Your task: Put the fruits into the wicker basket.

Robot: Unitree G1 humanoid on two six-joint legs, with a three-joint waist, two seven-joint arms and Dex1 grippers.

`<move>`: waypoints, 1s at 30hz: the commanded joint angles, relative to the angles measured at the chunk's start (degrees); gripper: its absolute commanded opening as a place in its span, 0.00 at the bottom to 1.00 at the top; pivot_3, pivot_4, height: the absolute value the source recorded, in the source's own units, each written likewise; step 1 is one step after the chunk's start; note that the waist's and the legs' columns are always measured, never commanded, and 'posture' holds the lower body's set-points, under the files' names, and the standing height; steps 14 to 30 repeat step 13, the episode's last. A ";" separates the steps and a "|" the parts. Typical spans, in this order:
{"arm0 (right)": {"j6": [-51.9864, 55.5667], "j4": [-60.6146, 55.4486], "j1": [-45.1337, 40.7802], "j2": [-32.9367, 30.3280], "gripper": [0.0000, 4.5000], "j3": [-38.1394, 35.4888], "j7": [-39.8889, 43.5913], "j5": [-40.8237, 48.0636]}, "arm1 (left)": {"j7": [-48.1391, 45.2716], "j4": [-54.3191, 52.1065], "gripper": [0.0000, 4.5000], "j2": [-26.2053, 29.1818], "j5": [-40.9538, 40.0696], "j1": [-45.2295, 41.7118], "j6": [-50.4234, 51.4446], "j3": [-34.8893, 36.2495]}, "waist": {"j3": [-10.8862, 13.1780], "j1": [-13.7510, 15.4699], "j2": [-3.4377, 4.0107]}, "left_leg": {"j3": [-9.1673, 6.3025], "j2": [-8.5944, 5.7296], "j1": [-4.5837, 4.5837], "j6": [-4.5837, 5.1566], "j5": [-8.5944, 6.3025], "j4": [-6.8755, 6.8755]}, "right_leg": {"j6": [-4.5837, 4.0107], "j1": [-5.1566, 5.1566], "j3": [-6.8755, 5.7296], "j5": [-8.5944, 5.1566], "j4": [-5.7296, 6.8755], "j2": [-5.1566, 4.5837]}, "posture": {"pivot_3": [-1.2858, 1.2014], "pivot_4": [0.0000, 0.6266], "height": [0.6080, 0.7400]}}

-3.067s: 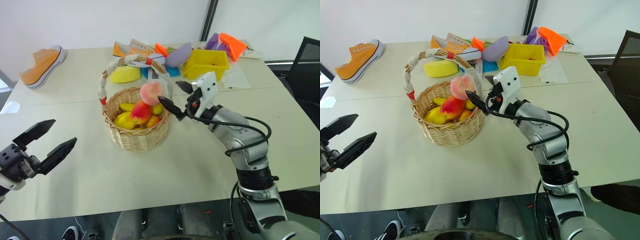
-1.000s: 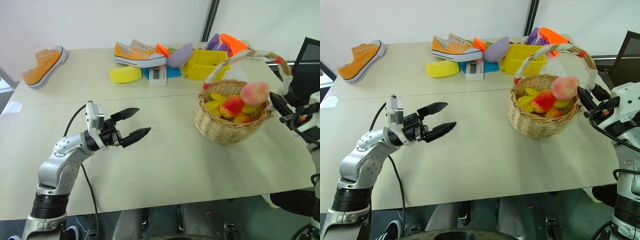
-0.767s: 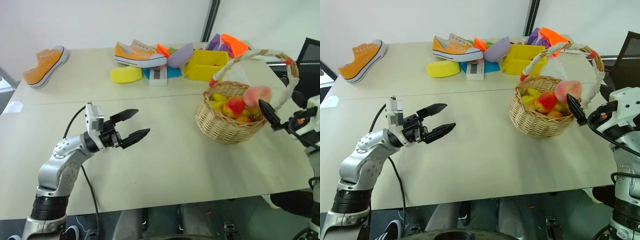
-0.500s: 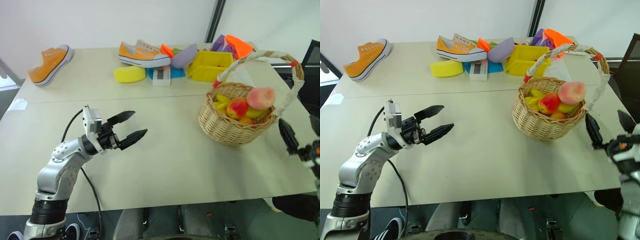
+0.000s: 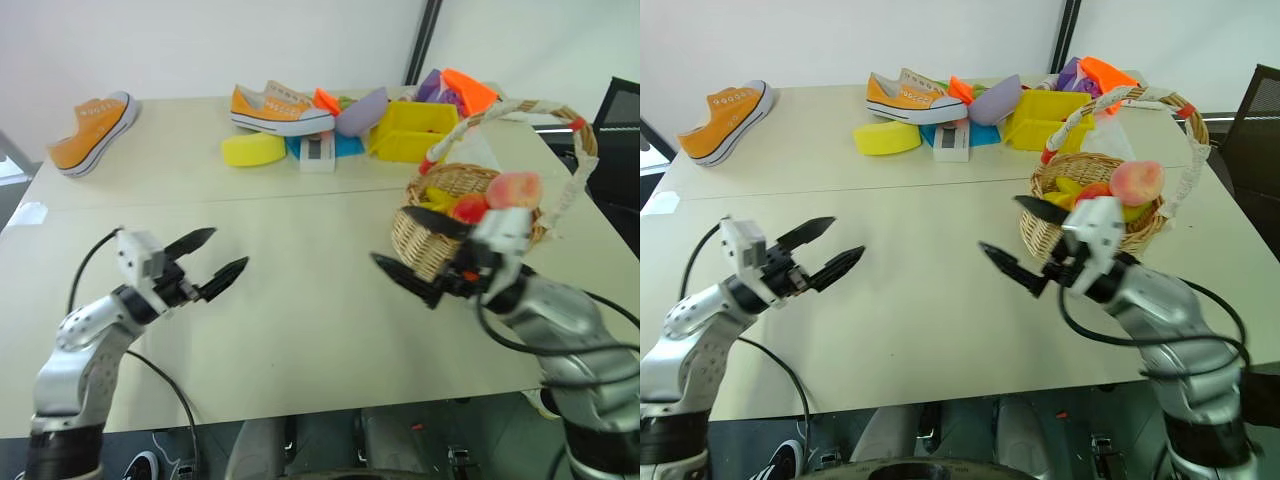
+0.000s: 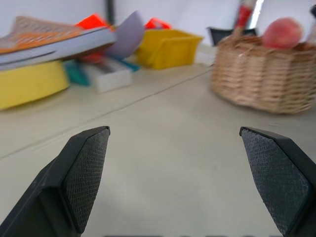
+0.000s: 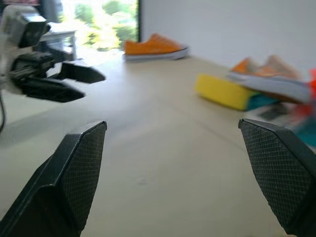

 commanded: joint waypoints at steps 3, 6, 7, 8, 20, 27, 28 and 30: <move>-5.15 7.52 -4.20 0.91 0.99 3.54 5.99 -3.36 | 5.52 -5.33 1.00 0.16 1.37 4.27 -0.94 6.69 | 0.01 -0.20 -0.02 | 0.00 -0.01 -0.03 0.01 -0.01 -0.02 | 0.01 -0.02 0.00 0.00 -0.03 -0.01 | 0.52 0.24 1.00; -6.78 11.23 -5.68 0.73 0.99 4.16 8.95 -4.38 | 7.35 -6.95 1.00 -0.51 1.35 6.56 -1.16 8.39 | 0.01 -0.27 -0.02 | 0.00 0.00 -0.02 0.00 -0.02 -0.05 | 0.01 -0.03 0.00 0.01 -0.02 -0.01 | 0.52 0.24 1.00; -7.42 12.32 -6.12 0.75 0.99 4.31 9.77 -4.85 | 7.93 -7.22 1.00 -0.73 1.37 6.99 -1.26 8.83 | 0.01 -0.26 -0.02 | 0.00 0.00 -0.01 -0.01 -0.02 -0.05 | 0.01 -0.03 0.00 0.01 -0.02 -0.01 | 0.52 0.24 1.00; -8.08 13.31 -6.49 0.94 0.99 4.52 10.35 -5.34 | 8.31 -7.09 1.00 -0.90 1.64 7.34 -1.68 9.22 | 0.01 -0.28 -0.02 | 0.00 -0.01 -0.01 -0.01 -0.03 -0.06 | 0.01 -0.03 0.00 0.01 -0.02 -0.01 | 0.52 0.24 1.00; -10.03 14.92 -6.32 1.54 0.99 5.59 12.42 -7.05 | 9.76 -5.31 1.00 -1.24 1.69 6.59 -2.26 10.30 | 0.01 -0.25 -0.02 | 0.00 -0.01 -0.01 -0.03 -0.03 -0.07 | 0.00 -0.05 0.00 0.01 -0.02 -0.01 | 0.52 0.24 1.00; -10.03 14.92 -6.32 1.54 0.99 5.59 12.42 -7.05 | 9.76 -5.31 1.00 -1.24 1.69 6.59 -2.26 10.30 | 0.01 -0.25 -0.02 | 0.00 -0.01 -0.01 -0.03 -0.03 -0.07 | 0.00 -0.05 0.00 0.01 -0.02 -0.01 | 0.52 0.24 1.00; -10.03 14.92 -6.32 1.54 0.99 5.59 12.42 -7.05 | 9.76 -5.31 1.00 -1.24 1.69 6.59 -2.26 10.30 | 0.01 -0.25 -0.02 | 0.00 -0.01 -0.01 -0.03 -0.03 -0.07 | 0.00 -0.05 0.00 0.01 -0.02 -0.01 | 0.52 0.24 1.00; -10.03 14.92 -6.32 1.54 0.99 5.59 12.42 -7.05 | 9.76 -5.31 1.00 -1.24 1.69 6.59 -2.26 10.30 | 0.01 -0.25 -0.02 | 0.00 -0.01 -0.01 -0.03 -0.03 -0.07 | 0.00 -0.05 0.00 0.01 -0.02 -0.01 | 0.52 0.24 1.00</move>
